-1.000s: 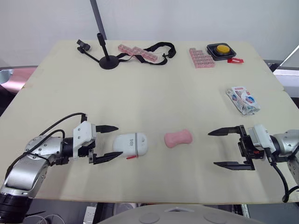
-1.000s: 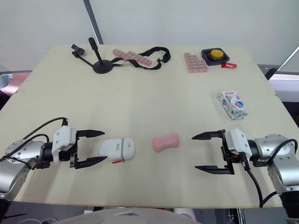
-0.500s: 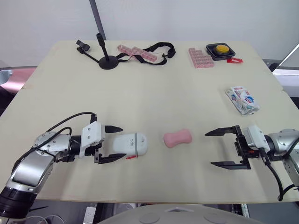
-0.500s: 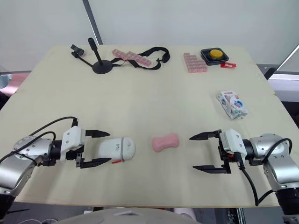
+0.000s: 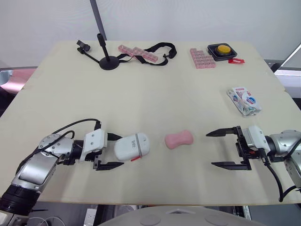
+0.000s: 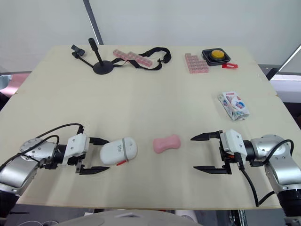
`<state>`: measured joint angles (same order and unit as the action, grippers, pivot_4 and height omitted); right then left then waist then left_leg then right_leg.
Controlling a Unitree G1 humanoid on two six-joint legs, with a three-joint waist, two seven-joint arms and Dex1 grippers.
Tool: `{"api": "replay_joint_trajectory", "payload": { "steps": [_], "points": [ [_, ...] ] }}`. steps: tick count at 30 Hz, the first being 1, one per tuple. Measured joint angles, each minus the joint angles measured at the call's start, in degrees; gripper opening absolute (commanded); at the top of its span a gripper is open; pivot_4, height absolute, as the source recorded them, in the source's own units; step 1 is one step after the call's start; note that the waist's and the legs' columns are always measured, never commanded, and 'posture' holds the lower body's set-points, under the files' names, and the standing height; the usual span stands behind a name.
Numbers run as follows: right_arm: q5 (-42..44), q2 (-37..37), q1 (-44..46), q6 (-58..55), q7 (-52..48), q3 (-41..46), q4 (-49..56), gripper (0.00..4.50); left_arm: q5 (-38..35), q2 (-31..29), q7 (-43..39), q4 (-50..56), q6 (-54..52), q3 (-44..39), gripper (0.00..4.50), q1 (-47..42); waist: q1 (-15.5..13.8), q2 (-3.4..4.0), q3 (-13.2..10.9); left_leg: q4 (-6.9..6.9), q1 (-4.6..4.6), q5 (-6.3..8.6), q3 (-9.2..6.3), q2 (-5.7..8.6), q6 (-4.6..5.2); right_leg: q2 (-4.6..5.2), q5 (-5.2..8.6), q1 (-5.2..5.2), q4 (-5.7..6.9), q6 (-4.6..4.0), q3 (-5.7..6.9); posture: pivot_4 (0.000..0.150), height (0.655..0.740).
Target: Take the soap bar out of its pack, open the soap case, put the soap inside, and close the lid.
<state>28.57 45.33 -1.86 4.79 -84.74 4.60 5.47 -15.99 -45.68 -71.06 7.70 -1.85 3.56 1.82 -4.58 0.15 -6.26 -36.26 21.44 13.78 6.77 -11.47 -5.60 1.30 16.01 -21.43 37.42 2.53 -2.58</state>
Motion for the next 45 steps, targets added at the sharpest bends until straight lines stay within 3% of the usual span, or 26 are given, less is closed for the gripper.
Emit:
{"api": "replay_joint_trajectory", "payload": {
  "steps": [7,30,38,45],
  "points": [
    [-0.1,0.0,-0.2,0.0,0.3,-0.2,0.0,4.46,1.9,2.6,2.3,-3.3,1.4,0.6,4.50,-1.4,0.0,0.00,0.0,-0.01,0.00,0.00,0.00,0.00,0.00,0.01,0.00,-0.01,0.02,0.00,0.00,0.150,0.7400],
    [-0.4,0.0,-0.5,1.0,0.7,-0.3,-1.7,4.46,0.7,3.1,2.7,0.3,-3.2,1.7,4.50,-2.6,0.0,0.00,0.0,0.00,0.01,0.00,0.00,0.00,0.00,0.01,0.00,0.01,0.01,0.00,-0.01,0.150,0.7400],
    [5.3,-0.5,-0.7,-6.9,3.3,0.4,2.4,4.46,0.8,3.2,3.2,0.3,-3.5,2.1,4.50,-3.5,0.0,0.00,0.0,0.00,0.00,0.00,0.00,0.00,0.00,0.00,0.00,0.02,0.01,0.00,-0.02,0.150,0.7400],
    [4.9,-0.5,-1.9,-5.8,2.0,0.6,1.5,4.46,0.9,3.2,3.5,0.3,-3.1,2.1,4.50,-3.5,-0.1,0.00,0.0,0.00,0.01,0.00,0.00,0.01,0.00,0.01,0.00,0.02,0.00,0.00,-0.02,0.150,0.7400]
  ]
}}
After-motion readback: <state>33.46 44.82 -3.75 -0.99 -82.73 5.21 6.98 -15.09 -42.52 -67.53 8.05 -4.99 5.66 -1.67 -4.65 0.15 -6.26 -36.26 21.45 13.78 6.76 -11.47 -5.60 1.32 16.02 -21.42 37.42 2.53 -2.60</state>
